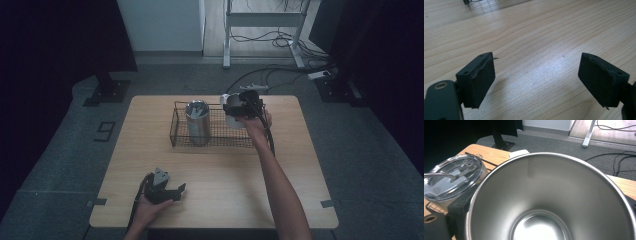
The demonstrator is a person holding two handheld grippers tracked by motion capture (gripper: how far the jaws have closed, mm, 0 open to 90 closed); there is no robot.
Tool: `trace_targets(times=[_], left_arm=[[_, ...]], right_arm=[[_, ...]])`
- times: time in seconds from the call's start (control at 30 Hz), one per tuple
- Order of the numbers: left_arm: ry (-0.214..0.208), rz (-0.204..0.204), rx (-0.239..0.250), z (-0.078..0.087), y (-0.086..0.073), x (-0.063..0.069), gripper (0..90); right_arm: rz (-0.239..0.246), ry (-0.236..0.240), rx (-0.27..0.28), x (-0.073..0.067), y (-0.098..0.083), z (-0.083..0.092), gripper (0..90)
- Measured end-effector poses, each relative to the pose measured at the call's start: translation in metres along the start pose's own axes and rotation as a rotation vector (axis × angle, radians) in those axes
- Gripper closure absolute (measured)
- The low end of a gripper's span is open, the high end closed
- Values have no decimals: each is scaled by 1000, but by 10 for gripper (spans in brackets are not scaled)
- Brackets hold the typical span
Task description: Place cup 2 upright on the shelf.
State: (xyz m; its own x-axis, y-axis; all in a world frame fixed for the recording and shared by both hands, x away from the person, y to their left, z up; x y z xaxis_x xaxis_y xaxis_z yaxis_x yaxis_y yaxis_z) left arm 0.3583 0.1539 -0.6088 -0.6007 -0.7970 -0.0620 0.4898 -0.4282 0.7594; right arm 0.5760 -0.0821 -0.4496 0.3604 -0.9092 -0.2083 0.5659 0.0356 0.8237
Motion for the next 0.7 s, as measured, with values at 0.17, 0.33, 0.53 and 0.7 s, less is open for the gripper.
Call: trace_targets(times=[0.17, 0.33, 0.53, 0.7], left_arm=[[-2, 1, -4, 0, 0, 0, 144], [0, 1, -1, 0, 0, 0, 144], [0, -4, -2, 0, 0, 0, 144], [-1, -1, -2, 0, 0, 0, 144]], right_arm=[[6, -7, -1, 2, 3, -4, 55], [24, -17, 0, 3, 6, -8, 55], [24, -35, -24, 9, 0, -18, 55], [23, -44, -37, 13, -5, -25, 55]])
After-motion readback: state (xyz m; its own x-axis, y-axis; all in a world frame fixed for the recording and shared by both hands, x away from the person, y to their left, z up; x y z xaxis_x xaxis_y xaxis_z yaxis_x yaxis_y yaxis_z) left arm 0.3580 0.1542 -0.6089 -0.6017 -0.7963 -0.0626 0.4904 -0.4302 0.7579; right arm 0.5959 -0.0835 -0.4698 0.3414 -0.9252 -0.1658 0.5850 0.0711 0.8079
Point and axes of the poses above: each handheld gripper's, and its own axes: z roughly backward along the jaws, y roughly out of its top, x roughly to its right, the point moved 10 cm from there along -z, roughly forward along the jaws, and after that the axes turned 6 degrees about -z, right-handed, at the moved point
